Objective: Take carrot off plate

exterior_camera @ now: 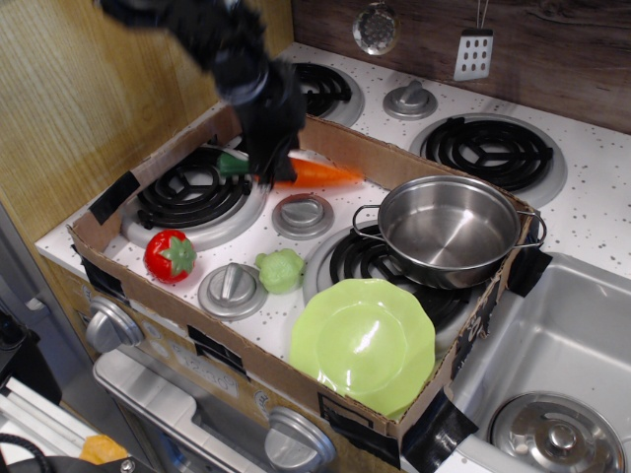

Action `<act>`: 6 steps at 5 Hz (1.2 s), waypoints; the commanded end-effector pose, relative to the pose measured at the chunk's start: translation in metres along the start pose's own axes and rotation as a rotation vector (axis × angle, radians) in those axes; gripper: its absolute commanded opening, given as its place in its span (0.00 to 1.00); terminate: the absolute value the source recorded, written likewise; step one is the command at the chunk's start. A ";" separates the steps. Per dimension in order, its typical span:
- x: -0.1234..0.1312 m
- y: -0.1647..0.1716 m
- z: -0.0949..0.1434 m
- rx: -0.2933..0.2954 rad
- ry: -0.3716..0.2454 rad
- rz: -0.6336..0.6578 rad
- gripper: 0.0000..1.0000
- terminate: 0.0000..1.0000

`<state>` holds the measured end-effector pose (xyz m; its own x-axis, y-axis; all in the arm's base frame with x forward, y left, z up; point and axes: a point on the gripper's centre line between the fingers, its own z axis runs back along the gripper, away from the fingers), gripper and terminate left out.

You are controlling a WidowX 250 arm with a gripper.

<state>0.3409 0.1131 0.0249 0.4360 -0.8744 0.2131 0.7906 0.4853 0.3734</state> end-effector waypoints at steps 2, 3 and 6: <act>0.012 0.016 0.014 -0.001 -0.005 -0.025 1.00 0.00; 0.020 0.014 0.029 -0.012 0.016 0.008 1.00 0.00; 0.071 0.019 0.072 -0.044 -0.029 0.076 1.00 0.00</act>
<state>0.3475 0.0591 0.0846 0.5015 -0.8315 0.2392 0.7950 0.5519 0.2519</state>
